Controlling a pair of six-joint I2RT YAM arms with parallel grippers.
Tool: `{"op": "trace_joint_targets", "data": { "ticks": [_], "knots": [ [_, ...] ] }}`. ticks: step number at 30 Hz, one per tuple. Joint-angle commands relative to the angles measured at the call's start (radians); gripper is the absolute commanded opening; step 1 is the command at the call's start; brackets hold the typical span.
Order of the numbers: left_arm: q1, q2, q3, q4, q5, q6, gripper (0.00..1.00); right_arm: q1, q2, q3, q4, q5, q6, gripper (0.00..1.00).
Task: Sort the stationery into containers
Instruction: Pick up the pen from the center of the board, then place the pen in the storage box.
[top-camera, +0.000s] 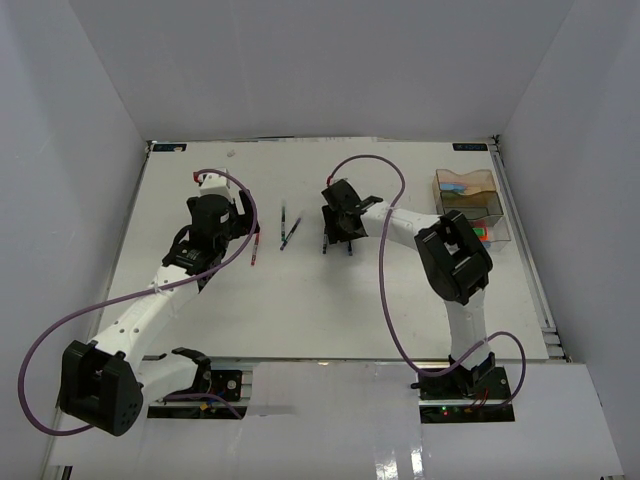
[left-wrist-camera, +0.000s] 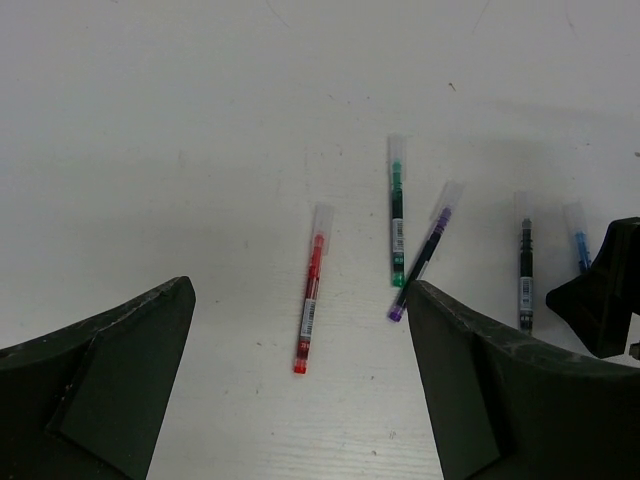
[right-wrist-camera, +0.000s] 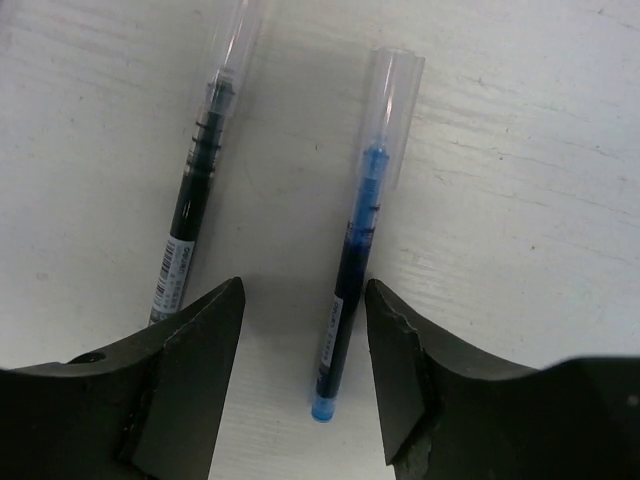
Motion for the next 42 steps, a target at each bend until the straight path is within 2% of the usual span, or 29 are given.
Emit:
{"op": "trace_joint_targets", "data": {
  "ticks": [1, 10, 13, 14, 16, 24, 27, 31, 37, 42],
  "knots": [
    [0.002, -0.016, 0.009, 0.006, -0.013, 0.003, 0.98, -0.001, 0.043, 0.053, 0.016, 0.058, 0.030, 0.57],
    [0.002, -0.019, 0.006, 0.009, -0.004, 0.006, 0.98, -0.008, 0.083, 0.081, 0.003, 0.148, 0.076, 0.33],
    [0.002, -0.018, 0.005, 0.009, -0.004, 0.006, 0.98, -0.027, 0.077, 0.081, -0.001, 0.147, 0.080, 0.21],
    [0.002, -0.016, 0.005, 0.011, -0.002, 0.006, 0.98, -0.030, 0.070, 0.078, -0.009, 0.147, 0.085, 0.14],
    [0.002, -0.015, 0.006, 0.009, -0.002, 0.008, 0.98, -0.042, 0.024, 0.050, -0.007, 0.153, 0.091, 0.08],
    [0.002, -0.021, 0.005, 0.011, 0.002, 0.006, 0.98, -0.154, -0.249, -0.097, 0.002, 0.103, 0.158, 0.08],
    [0.002, -0.021, 0.005, 0.009, 0.002, 0.005, 0.98, -0.235, -0.392, -0.166, 0.011, 0.099, 0.218, 0.08],
    [0.002, -0.019, 0.005, 0.008, 0.007, 0.002, 0.98, -0.387, -0.487, -0.221, 0.029, 0.081, 0.290, 0.08],
    [0.002, -0.021, 0.005, 0.008, 0.005, 0.000, 0.98, -0.574, -0.541, -0.249, 0.029, 0.082, 0.456, 0.08],
    [0.002, -0.018, 0.005, 0.006, 0.015, 0.000, 0.98, -0.657, -0.526, -0.232, 0.033, 0.095, 0.579, 0.08]
  ]
}}
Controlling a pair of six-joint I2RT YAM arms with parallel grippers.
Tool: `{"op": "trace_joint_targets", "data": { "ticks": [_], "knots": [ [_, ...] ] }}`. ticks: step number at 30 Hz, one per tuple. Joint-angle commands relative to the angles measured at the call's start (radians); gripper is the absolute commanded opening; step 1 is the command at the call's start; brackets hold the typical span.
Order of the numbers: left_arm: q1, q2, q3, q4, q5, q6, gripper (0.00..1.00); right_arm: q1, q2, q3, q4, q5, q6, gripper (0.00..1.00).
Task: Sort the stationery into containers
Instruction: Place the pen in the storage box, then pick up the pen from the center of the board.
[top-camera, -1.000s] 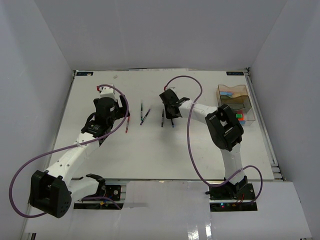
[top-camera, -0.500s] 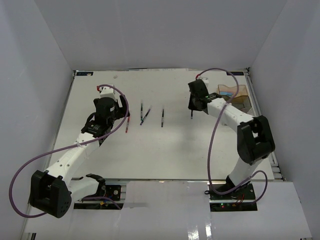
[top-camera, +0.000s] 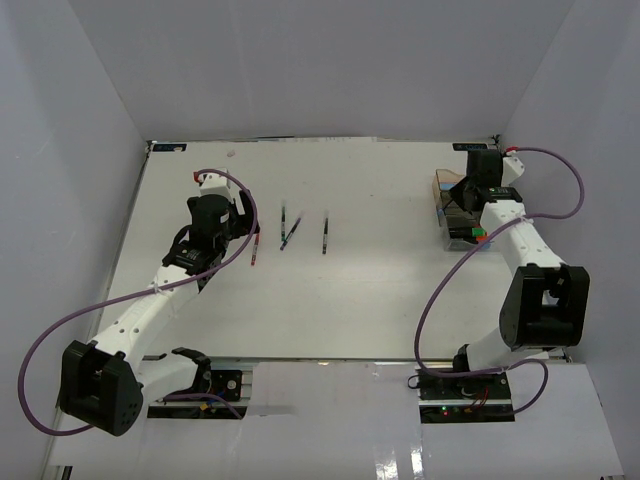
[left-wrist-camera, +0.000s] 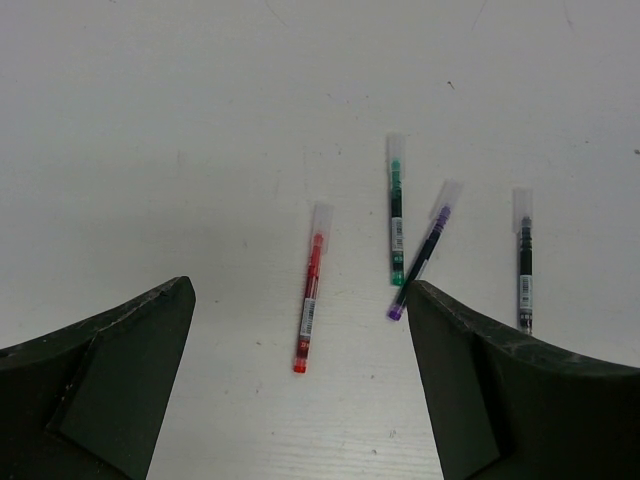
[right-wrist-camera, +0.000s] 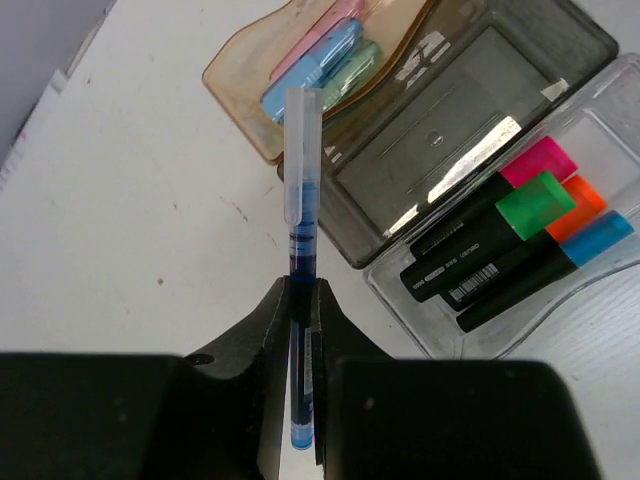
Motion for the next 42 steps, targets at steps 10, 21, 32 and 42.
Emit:
{"op": "trace_joint_targets", "data": {
  "ticks": [10, 21, 32, 42],
  "knots": [
    [0.002, -0.013, 0.006, 0.006, 0.015, -0.003, 0.98, -0.127, 0.127, 0.071, 0.018, 0.104, 0.296, 0.08],
    [0.002, -0.015, 0.006, 0.006, 0.028, -0.005, 0.98, -0.167, 0.258, 0.138, 0.019, 0.113, 0.363, 0.08],
    [0.002, -0.016, 0.006, 0.006, 0.026, -0.003, 0.98, -0.175, 0.317, 0.157, 0.030, 0.053, 0.377, 0.36],
    [0.002, -0.024, 0.008, 0.006, 0.032, -0.003, 0.98, -0.124, 0.164, 0.074, 0.160, -0.004, 0.107, 0.63]
  ]
}}
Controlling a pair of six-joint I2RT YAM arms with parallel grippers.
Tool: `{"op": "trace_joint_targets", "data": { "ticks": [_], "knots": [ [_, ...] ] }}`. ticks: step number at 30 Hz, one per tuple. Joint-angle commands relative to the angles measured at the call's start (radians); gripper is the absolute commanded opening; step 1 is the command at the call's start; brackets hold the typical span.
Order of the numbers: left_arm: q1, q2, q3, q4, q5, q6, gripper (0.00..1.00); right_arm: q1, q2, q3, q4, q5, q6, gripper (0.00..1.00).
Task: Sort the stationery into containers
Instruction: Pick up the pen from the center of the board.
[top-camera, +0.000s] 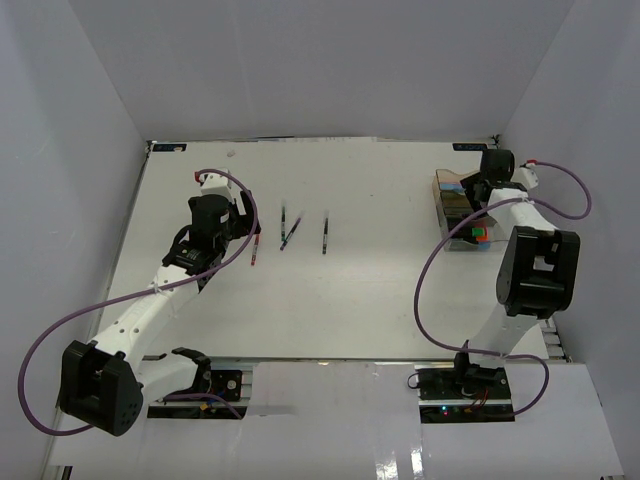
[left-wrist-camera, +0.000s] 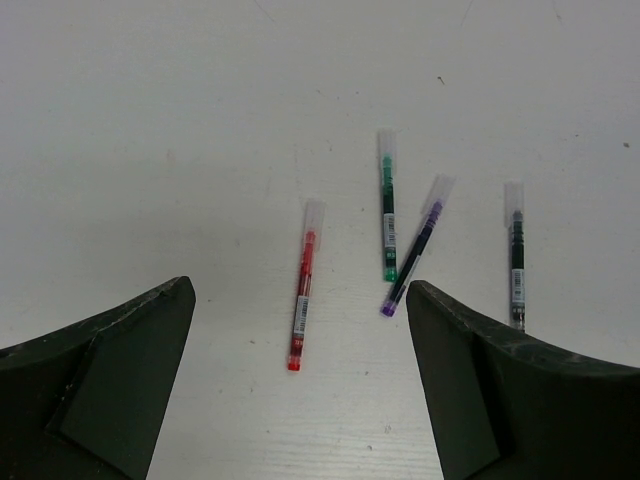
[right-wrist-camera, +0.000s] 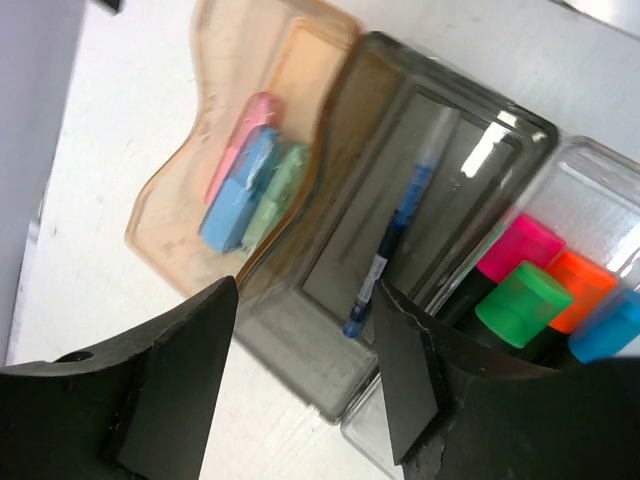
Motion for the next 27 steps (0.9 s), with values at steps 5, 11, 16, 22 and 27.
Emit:
{"op": "trace_joint_targets", "data": {
  "ticks": [5, 11, 16, 22, 27],
  "knots": [
    [0.002, -0.028, 0.008, 0.008, 0.008, -0.002, 0.98, 0.162, -0.160, -0.008, 0.089, -0.059, -0.440, 0.64],
    [0.002, -0.027, 0.006, 0.008, 0.005, 0.000, 0.98, 0.441, -0.180, -0.038, 0.073, -0.047, -0.608, 0.65],
    [0.002, -0.021, 0.005, 0.008, -0.006, 0.001, 0.98, 0.685, -0.090, 0.039, 0.005, 0.033, -0.616, 0.64],
    [0.002, -0.019, 0.005, 0.009, -0.012, 0.003, 0.98, 0.843, 0.104, 0.163, -0.024, 0.094, -0.572, 0.63],
    [0.002, -0.019, 0.005, 0.008, -0.012, 0.003, 0.98, 0.882, 0.260, 0.269, -0.032, 0.122, -0.559, 0.60]
  ]
}}
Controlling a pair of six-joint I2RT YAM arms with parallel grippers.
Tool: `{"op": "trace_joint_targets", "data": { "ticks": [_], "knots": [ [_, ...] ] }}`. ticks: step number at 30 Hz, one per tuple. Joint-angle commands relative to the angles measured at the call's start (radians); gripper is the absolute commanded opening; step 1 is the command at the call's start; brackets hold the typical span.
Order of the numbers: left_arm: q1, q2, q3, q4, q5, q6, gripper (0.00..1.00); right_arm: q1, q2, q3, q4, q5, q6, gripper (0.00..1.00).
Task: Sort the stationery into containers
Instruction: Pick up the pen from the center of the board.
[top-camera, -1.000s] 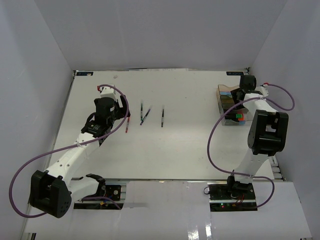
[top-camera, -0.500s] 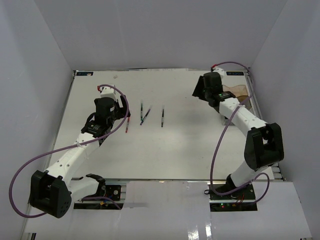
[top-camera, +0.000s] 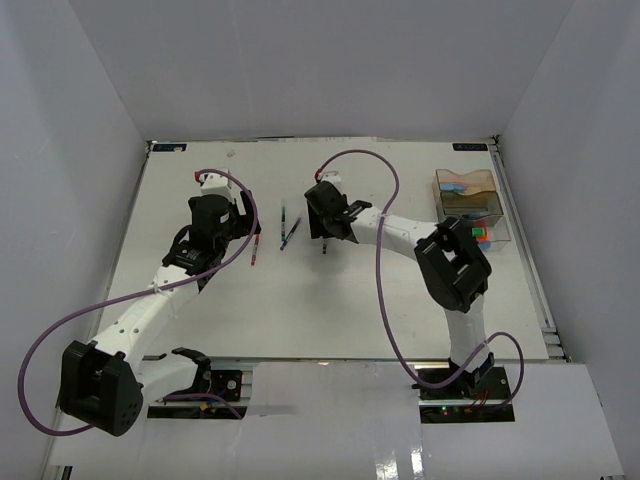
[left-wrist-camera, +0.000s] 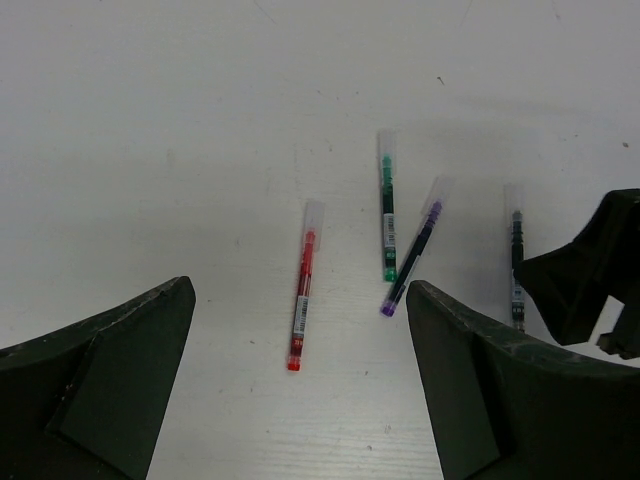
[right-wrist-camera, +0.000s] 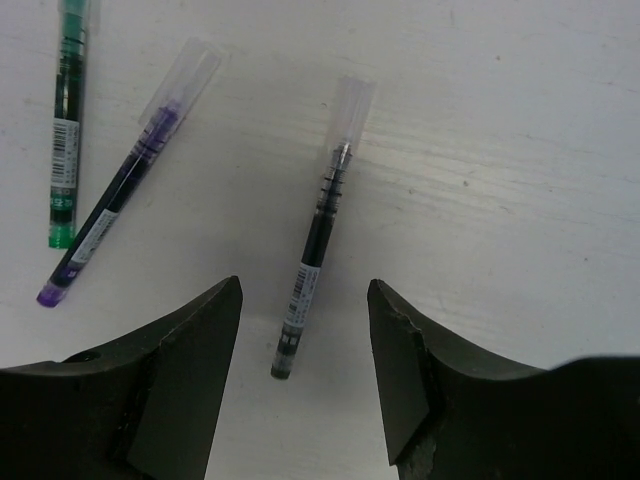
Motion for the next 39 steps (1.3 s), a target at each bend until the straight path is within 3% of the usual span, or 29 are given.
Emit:
{"op": "trace_joint_targets", "data": {
  "ticks": [1, 20, 24, 27, 33, 39],
  "knots": [
    [0.002, -0.020, 0.005, 0.009, -0.012, 0.003, 0.98, -0.001, 0.044, 0.086, -0.018, 0.061, 0.015, 0.60],
    [0.002, -0.023, 0.005, 0.009, -0.009, 0.004, 0.98, -0.001, 0.222, 0.180, -0.018, 0.110, 0.083, 0.39],
    [0.002, -0.022, 0.005, 0.011, -0.010, 0.004, 0.98, -0.003, 0.212, 0.168, -0.026, 0.134, 0.085, 0.23],
    [0.002, -0.022, 0.005, 0.011, -0.012, 0.004, 0.98, -0.003, 0.167, 0.151, -0.032, 0.153, 0.083, 0.13],
    [0.002, -0.017, 0.005, 0.009, -0.001, 0.004, 0.98, -0.038, -0.035, 0.085, -0.064, 0.174, 0.080, 0.08],
    [0.002, -0.018, 0.005, 0.009, -0.006, 0.004, 0.98, -0.246, -0.242, -0.056, -0.063, 0.105, 0.170, 0.08]
  ]
}}
